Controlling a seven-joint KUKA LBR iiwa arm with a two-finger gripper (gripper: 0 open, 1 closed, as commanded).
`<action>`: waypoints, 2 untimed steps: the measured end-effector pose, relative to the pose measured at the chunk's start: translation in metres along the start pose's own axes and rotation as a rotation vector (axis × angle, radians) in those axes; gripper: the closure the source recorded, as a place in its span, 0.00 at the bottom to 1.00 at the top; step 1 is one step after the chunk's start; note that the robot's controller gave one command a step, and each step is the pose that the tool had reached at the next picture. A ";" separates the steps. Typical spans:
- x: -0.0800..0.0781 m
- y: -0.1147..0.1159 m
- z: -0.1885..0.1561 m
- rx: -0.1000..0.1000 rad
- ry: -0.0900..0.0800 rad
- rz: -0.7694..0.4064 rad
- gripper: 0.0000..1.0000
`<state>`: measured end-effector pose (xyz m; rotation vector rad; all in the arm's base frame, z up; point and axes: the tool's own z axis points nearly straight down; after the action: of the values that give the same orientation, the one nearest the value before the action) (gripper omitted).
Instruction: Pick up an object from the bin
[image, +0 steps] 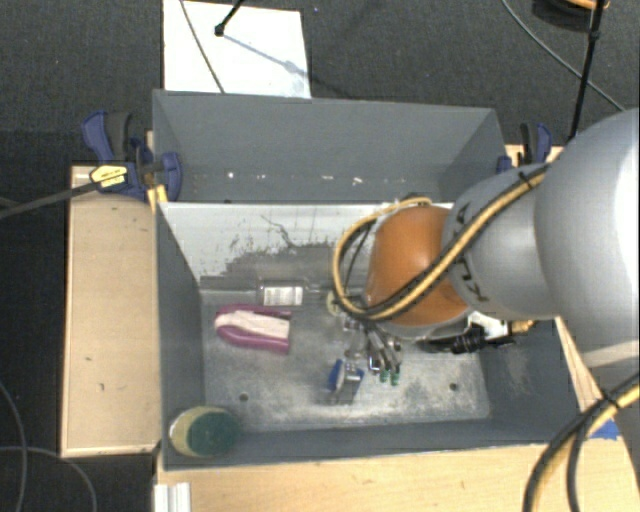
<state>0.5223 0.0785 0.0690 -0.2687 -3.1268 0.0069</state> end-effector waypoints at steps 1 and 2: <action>0.000 0.006 -0.001 -0.006 -0.004 -0.002 1.00; -0.063 -0.018 -0.063 -0.006 -0.016 0.035 1.00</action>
Offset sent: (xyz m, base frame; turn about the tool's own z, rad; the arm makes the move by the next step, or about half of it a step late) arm 0.0000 0.0000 0.0000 0.0000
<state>0.5815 0.0500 0.1322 -0.3246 -3.1382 -0.0009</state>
